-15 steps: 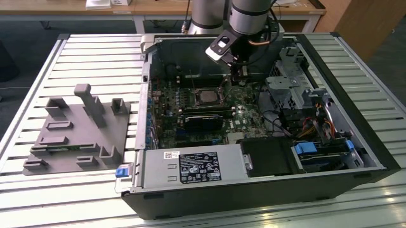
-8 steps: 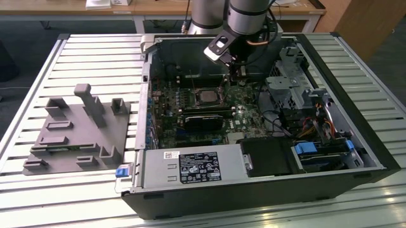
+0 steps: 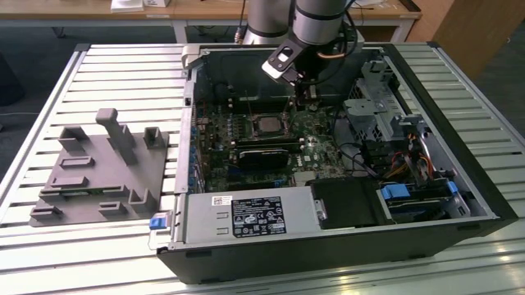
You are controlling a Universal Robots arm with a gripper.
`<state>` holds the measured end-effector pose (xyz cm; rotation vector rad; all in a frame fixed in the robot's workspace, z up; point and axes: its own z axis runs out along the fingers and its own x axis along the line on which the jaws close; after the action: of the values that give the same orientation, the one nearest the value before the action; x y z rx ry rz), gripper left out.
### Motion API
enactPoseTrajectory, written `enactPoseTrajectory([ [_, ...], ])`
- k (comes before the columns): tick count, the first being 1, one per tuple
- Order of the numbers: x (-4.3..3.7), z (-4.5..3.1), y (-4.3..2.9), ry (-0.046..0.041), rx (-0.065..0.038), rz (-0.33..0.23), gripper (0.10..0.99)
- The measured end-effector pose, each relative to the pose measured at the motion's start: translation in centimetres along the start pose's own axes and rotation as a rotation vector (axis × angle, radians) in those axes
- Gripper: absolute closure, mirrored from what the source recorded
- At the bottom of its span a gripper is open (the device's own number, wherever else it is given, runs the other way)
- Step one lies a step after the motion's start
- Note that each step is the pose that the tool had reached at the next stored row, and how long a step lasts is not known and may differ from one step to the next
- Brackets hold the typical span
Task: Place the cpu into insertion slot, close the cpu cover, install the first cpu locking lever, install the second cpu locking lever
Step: 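Close the cpu cover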
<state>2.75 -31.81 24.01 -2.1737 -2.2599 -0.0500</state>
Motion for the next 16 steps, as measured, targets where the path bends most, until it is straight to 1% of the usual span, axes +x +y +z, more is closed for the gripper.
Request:
enactPoseTrajectory([
  [11, 0.02, 0.0, -0.45, 0.0, 0.0, 0.0, 0.973],
  [16, 0.03, -0.01, -0.82, 0.0, 0.0, 0.0, 0.973],
])
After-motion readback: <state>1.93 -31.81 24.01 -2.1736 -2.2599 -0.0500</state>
